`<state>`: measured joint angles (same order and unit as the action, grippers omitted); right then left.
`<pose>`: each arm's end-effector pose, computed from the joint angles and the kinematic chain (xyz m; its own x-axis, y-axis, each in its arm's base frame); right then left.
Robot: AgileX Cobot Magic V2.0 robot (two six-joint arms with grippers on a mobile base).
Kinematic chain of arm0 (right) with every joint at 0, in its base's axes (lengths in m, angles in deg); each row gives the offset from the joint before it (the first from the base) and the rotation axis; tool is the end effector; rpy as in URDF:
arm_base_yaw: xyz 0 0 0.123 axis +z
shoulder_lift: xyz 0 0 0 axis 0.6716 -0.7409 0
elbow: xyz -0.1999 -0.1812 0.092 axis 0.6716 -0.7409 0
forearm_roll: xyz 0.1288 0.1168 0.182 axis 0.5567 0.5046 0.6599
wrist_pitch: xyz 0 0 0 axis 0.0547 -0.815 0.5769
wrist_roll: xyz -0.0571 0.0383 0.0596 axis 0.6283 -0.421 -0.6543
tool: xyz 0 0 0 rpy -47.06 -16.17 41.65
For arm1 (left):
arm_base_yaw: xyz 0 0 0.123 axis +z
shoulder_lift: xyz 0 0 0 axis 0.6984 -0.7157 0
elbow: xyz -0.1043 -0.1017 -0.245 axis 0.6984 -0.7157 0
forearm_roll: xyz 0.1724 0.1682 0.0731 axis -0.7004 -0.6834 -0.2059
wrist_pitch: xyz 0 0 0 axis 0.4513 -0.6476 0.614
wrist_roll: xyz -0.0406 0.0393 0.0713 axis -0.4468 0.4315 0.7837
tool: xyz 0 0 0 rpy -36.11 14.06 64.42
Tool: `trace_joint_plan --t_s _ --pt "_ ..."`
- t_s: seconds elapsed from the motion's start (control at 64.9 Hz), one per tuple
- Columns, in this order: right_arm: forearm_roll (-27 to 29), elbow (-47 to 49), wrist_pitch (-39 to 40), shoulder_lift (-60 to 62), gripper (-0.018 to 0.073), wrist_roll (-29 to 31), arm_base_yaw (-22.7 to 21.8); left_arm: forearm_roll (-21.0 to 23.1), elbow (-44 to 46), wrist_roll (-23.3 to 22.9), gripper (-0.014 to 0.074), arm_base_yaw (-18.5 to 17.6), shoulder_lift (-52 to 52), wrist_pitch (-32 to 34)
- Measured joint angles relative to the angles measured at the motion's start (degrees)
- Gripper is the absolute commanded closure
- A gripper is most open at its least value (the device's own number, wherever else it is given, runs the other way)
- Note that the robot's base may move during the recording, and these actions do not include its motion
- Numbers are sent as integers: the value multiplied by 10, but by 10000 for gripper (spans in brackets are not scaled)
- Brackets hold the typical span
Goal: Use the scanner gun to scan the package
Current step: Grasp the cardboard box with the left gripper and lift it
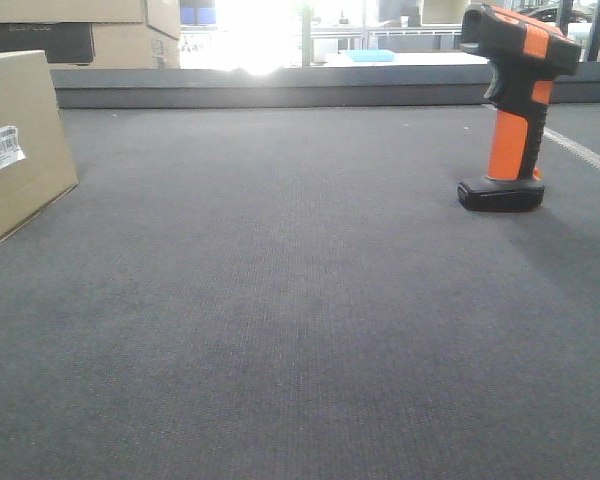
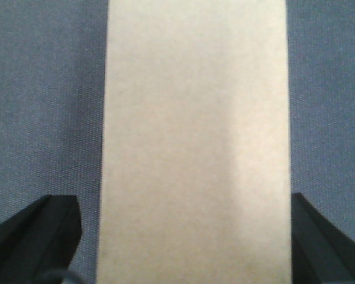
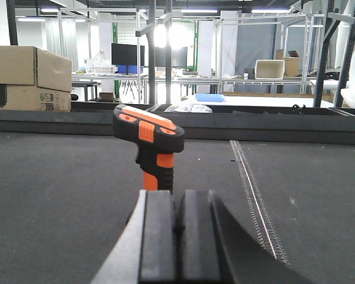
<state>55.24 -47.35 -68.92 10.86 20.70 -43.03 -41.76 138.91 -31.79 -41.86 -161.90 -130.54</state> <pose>0.0556 -0.0014 0.2192 0.1529 0.0508 -0.9869 0.0127 0.9985 0.0534 0.3578 0.0187 0.2957 -0.8655 -0.0035 -0.5009 -0.0327 0.9982 0.0495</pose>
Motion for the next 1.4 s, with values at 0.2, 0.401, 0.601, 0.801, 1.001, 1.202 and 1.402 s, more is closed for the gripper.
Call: trace_joint_plan --t_s 0.2,0.401,0.601,0.801,1.001,1.202,1.402 --pt "0 0 0 0 721 0 0 1 0 0 421 0 0 -1" --pt "0 0 0 0 721 0 0 21 0 0 635 0 0 -1" --pt "0 0 0 0 721 0 0 70 5 0 633 -20 -1 -5" --pt "0 0 0 0 721 0 0 115 25 0 633 -89 -3 -7" --pt "0 0 0 0 721 0 0 160 35 -50 633 -136 -4 24" --pt "0 0 0 0 721 0 0 162 35 -128 633 -166 -5 68" --pt "0 0 0 0 721 0 0 162 35 -164 633 -205 -14 139"
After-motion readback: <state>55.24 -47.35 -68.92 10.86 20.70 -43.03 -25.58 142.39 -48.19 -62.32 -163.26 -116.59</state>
